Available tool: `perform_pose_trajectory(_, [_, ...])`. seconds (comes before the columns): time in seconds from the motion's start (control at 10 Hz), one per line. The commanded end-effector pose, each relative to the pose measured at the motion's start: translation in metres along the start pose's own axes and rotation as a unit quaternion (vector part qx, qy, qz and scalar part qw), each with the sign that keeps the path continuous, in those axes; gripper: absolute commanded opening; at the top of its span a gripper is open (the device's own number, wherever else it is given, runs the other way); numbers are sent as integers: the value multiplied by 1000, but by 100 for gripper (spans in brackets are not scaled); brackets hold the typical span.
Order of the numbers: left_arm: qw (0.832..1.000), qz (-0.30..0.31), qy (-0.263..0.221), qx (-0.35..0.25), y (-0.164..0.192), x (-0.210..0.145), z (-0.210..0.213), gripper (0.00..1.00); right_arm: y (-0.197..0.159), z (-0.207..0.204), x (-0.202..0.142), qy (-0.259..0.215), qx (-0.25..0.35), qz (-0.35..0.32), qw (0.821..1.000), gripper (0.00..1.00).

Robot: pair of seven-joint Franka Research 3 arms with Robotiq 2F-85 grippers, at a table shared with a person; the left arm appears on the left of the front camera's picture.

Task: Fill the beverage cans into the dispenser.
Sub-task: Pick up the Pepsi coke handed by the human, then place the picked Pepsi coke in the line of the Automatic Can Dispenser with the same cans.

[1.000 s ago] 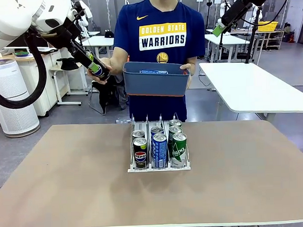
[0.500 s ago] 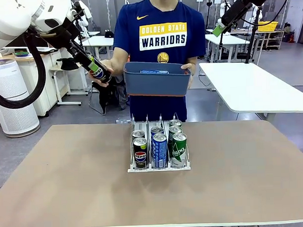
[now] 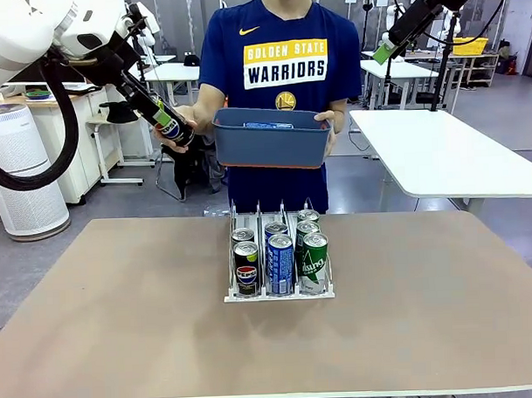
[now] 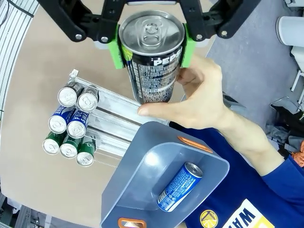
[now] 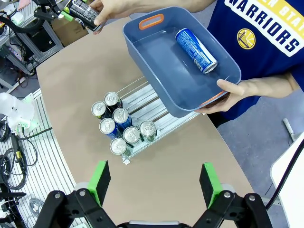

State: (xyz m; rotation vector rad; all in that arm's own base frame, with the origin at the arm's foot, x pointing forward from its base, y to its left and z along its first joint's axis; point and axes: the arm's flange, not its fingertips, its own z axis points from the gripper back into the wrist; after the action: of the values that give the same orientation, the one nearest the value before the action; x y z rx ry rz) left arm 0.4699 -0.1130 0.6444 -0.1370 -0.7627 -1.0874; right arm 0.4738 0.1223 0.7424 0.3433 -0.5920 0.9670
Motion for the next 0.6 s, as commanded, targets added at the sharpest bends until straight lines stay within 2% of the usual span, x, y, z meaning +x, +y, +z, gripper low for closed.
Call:
perform_pose_trajectory(0.0, [1000, -3, 0, -1, 0, 0, 0, 0, 0, 1, -1, -7, 2, 5, 1000, 100])
perform_pose_trajectory(0.5, [1000, -3, 0, -1, 0, 0, 0, 0, 0, 1, -1, -7, 2, 5, 1000, 100])
